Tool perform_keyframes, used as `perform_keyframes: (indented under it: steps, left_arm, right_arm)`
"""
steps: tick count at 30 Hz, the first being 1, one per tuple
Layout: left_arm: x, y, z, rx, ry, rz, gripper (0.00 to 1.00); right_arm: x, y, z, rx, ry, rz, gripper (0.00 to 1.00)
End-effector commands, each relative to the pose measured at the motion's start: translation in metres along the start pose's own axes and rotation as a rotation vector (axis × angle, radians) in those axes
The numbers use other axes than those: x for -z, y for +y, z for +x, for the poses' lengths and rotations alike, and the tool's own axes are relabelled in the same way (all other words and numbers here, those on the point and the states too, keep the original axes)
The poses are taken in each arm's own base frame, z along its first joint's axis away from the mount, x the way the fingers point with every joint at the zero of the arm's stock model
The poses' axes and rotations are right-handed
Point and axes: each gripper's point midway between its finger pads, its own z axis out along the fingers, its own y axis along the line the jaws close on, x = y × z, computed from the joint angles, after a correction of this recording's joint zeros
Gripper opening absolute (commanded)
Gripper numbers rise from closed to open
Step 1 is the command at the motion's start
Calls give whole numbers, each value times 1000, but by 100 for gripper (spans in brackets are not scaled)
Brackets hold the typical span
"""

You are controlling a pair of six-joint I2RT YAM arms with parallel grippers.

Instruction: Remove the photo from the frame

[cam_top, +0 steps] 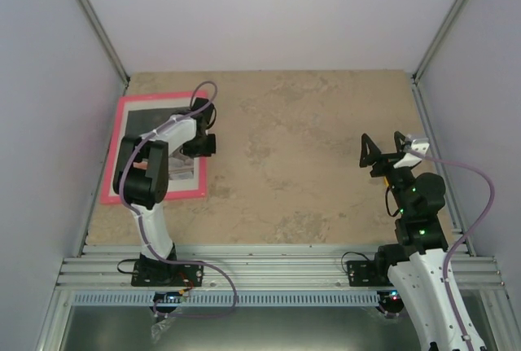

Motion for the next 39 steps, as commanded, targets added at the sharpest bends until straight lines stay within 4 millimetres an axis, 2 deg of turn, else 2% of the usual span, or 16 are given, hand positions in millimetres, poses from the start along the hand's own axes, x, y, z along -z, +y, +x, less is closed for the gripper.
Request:
perform_keyframes:
  steps: [1,6,11,16,20,25,31,38,39]
  left_arm:
    - [16,-43,7,-28,-18,128,15]
    - [24,-86,19,-59,-28,220,15]
    - [42,-128,27,-99,-55,292,14]
    - [50,-178,45,-154,-51,369,12]
    - [56,-216,63,-223,-50,389,12]
    - [74,-257,71,-267,-84,432,11]
    - [80,-283,75,-280,-95,476,10]
    - [83,-294,77,-281,-99,513,10]
    - [84,-295,77,-282,-100,516,10]
  right_arm:
    - [-1,3,-1,0,-14,-16,98]
    - [-4,5,5,-7,15,-31,98]
    - [-9,6,12,-17,53,-39,97]
    - [-15,-1,23,-72,117,2,98]
    - [-21,2,47,-106,221,-22,98]
    - [-27,12,77,-147,342,-88,98]
    - [-34,31,113,-250,461,-215,98]
    - [-42,46,175,-436,643,-299,98]
    - [-44,51,178,-452,646,-326,97]
